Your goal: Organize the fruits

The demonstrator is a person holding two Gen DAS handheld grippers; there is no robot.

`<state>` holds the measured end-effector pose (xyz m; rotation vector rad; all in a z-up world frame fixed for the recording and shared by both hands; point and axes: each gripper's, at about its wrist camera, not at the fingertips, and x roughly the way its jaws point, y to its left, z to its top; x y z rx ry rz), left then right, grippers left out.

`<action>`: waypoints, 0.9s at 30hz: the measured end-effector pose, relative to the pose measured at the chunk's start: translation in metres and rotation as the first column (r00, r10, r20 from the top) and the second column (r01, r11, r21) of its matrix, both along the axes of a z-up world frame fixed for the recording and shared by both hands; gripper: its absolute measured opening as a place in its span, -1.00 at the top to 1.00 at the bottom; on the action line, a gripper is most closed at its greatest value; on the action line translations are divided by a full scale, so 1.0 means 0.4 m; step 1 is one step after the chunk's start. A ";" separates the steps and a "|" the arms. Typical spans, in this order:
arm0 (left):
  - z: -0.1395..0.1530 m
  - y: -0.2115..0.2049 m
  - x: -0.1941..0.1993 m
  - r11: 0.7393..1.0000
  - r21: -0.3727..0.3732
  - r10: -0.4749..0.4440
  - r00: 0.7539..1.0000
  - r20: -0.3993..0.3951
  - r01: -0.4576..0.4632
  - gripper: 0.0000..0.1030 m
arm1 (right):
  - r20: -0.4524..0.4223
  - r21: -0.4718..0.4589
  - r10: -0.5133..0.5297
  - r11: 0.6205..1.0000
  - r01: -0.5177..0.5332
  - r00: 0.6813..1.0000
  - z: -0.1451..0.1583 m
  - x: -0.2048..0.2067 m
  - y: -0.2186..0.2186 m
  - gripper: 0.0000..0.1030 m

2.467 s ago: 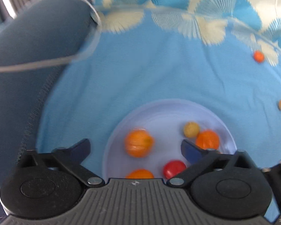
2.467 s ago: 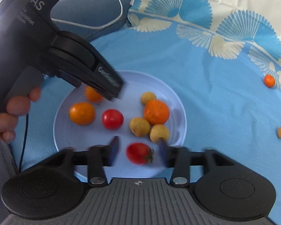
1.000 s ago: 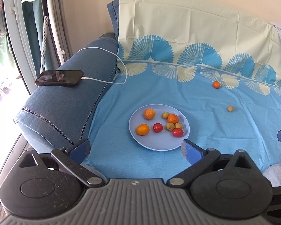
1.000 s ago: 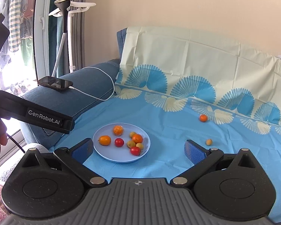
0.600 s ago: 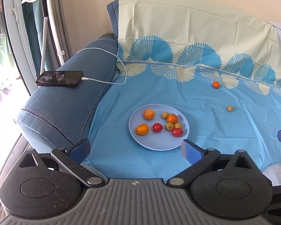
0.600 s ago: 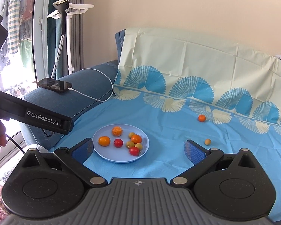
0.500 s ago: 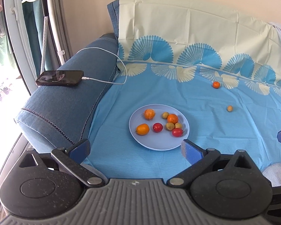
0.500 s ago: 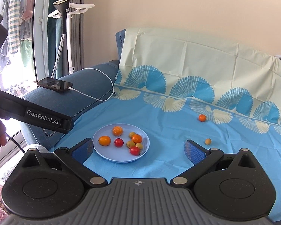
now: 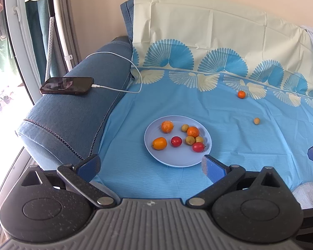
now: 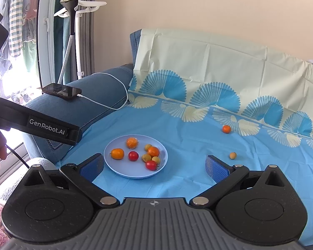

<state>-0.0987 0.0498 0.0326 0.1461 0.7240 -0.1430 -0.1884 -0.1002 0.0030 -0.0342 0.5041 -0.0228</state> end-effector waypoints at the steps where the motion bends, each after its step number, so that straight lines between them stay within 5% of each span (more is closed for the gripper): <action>1: -0.001 0.000 -0.001 1.000 0.000 0.001 1.000 -0.001 -0.001 -0.99 | -0.001 0.000 0.001 1.000 -0.001 1.000 0.000 0.000 0.000 -0.99; 27: -0.032 -0.003 0.038 1.000 0.017 0.005 0.999 -0.042 -0.004 -0.99 | -0.035 0.023 -0.006 1.000 0.007 0.999 -0.028 0.022 -0.012 -0.99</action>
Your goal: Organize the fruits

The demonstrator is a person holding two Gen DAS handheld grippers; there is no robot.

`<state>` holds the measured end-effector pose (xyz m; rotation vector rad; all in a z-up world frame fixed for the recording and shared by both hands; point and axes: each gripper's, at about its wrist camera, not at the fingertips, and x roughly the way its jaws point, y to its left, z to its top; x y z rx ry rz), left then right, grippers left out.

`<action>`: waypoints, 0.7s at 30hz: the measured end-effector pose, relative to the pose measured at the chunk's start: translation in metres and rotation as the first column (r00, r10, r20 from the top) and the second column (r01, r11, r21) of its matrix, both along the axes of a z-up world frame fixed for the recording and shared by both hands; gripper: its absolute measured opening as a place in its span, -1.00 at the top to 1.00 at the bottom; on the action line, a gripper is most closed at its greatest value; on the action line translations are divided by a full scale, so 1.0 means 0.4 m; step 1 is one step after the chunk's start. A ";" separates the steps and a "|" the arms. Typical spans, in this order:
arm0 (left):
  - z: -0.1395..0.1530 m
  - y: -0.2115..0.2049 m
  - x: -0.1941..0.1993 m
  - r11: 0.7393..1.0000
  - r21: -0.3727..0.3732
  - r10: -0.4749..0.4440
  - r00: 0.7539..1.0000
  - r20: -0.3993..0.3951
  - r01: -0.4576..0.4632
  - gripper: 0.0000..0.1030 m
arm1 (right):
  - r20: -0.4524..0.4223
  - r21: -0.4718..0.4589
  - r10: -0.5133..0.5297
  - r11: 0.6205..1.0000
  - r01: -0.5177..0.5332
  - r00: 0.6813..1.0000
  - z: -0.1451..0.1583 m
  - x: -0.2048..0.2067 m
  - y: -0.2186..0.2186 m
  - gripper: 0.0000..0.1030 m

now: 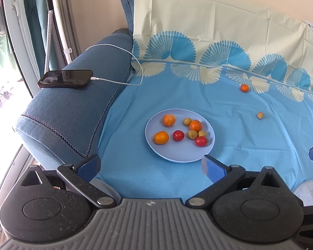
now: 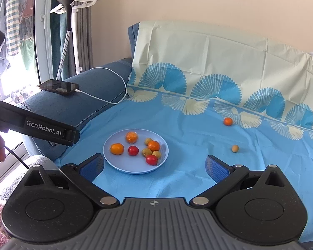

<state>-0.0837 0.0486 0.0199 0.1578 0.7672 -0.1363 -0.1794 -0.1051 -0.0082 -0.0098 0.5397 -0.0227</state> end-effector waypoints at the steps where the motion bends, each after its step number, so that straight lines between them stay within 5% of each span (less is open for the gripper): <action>1: -0.002 0.000 0.003 1.000 0.002 -0.001 1.000 -0.002 0.001 -0.99 | -0.003 0.002 -0.001 1.000 0.001 1.000 -0.002 0.002 0.000 -0.99; 21: -0.036 -0.053 0.095 0.999 0.041 -0.007 0.998 -0.063 0.010 -0.99 | -0.076 0.053 -0.060 0.997 0.065 0.995 -0.055 0.075 -0.070 -0.99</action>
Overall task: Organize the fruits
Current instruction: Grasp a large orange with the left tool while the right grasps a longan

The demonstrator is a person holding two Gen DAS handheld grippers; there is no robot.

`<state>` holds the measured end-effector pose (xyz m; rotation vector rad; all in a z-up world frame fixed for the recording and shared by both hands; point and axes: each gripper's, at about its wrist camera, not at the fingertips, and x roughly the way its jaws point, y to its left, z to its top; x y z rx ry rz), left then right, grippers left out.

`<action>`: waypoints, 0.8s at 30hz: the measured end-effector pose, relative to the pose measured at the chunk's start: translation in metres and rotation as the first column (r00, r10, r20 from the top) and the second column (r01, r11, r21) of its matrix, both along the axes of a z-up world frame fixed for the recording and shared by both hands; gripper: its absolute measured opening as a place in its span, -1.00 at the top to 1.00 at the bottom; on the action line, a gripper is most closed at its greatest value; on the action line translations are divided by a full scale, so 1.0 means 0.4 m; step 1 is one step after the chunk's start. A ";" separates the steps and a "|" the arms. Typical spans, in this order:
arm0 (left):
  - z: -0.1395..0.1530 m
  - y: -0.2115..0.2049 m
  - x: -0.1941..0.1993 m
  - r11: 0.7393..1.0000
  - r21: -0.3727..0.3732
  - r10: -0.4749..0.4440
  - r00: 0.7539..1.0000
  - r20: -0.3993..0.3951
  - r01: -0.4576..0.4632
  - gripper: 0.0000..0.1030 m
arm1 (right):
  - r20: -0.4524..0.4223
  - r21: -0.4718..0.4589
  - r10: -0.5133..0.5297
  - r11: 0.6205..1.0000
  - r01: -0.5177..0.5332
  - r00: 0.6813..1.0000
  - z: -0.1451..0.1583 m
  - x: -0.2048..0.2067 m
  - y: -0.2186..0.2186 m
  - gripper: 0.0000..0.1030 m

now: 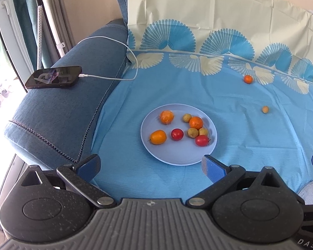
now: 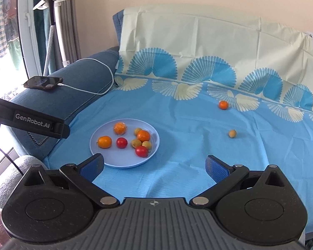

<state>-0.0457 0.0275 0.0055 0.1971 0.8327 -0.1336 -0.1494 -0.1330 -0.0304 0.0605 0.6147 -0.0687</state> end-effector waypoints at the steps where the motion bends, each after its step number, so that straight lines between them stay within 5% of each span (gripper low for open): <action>1: -0.002 -0.007 0.008 1.000 0.002 -0.001 1.000 -0.006 0.001 -0.99 | -0.004 0.003 -0.010 1.000 0.010 1.000 -0.005 0.004 -0.008 -0.99; 12: -0.038 -0.105 0.121 0.999 0.043 -0.027 0.998 -0.055 0.030 -0.99 | -0.051 0.011 -0.173 0.985 0.174 0.984 -0.085 0.085 -0.166 -0.99; 17: -0.073 -0.177 0.213 0.998 0.037 -0.044 0.992 -0.115 0.049 -0.99 | -0.081 -0.032 -0.298 0.954 0.297 0.951 -0.164 0.163 -0.282 -0.99; 24: -0.127 -0.366 0.397 0.991 0.029 -0.125 0.988 -0.094 0.129 -0.99 | -0.108 -0.031 -0.403 0.915 0.402 0.909 -0.282 0.319 -0.463 -0.99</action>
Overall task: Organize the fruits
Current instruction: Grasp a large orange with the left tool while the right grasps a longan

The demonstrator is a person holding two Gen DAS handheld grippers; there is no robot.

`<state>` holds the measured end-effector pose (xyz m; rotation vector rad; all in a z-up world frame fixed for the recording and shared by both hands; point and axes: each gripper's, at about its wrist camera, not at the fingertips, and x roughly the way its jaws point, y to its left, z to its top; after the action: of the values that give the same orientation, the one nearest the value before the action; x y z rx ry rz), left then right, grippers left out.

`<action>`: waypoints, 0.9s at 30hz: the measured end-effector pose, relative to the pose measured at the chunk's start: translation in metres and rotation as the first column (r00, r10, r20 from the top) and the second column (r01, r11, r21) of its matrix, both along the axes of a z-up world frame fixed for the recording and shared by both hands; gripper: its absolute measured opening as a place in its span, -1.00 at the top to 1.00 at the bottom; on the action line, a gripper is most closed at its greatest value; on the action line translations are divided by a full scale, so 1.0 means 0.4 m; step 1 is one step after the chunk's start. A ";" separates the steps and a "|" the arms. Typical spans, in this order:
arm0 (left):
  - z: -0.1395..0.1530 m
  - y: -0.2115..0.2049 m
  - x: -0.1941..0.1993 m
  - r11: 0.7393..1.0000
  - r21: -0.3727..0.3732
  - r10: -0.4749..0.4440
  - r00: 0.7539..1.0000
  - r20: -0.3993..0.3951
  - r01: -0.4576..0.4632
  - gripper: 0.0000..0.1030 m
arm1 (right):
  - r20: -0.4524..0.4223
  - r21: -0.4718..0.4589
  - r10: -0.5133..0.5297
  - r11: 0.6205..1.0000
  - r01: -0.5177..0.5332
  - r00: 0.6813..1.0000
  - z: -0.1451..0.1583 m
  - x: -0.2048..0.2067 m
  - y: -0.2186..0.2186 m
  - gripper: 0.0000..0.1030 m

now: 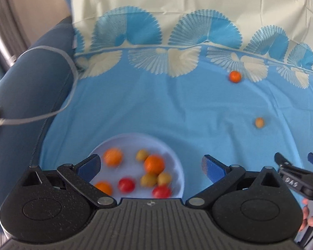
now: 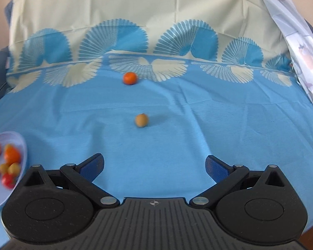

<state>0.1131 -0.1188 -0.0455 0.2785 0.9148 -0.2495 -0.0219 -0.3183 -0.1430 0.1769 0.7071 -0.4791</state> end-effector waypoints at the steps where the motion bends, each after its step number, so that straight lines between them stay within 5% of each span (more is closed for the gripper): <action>1: -0.012 -0.036 0.034 1.000 -0.008 -0.016 1.000 0.006 0.016 -0.99 | 0.001 0.000 -0.004 1.000 0.004 1.000 -0.018 0.029 -0.020 -0.99; 9: -0.158 -0.336 0.301 0.991 -0.020 -0.131 0.991 0.038 0.132 -0.99 | 0.014 0.007 0.059 0.998 -0.059 0.998 -0.169 0.259 -0.121 -0.97; 12: -0.222 -0.440 0.365 0.980 -0.019 -0.195 0.979 0.060 0.197 -0.99 | 0.030 -0.003 0.081 0.997 -0.081 0.996 -0.191 0.289 -0.141 -0.57; 16: -0.295 -0.564 0.418 0.961 -0.031 -0.271 0.960 0.065 0.273 -0.99 | 0.071 0.000 0.069 0.998 -0.069 0.995 -0.181 0.267 -0.177 0.25; 23: -0.398 -0.704 0.496 0.954 0.023 -0.300 0.953 0.040 0.299 -0.99 | 0.104 0.060 -0.097 0.994 0.092 0.990 -0.192 0.227 -0.311 0.36; 24: -0.401 -0.704 0.503 0.957 0.003 -0.290 0.956 0.042 0.291 -0.88 | 0.112 0.064 -0.101 0.994 0.094 0.989 -0.197 0.226 -0.313 0.36; 26: -0.390 -0.692 0.513 0.960 -0.070 -0.270 0.962 0.030 0.271 -0.29 | 0.106 0.024 -0.094 0.995 0.092 0.990 -0.204 0.230 -0.300 0.35; 27: -0.382 -0.690 0.514 0.957 -0.086 -0.275 0.961 0.017 0.276 0.21 | 0.100 0.006 -0.090 0.996 0.090 0.991 -0.207 0.233 -0.294 0.33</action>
<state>0.3188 -0.3950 -0.1982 0.3251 0.8562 -0.5454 0.0713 -0.4360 -0.2258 0.2331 0.6031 -0.5524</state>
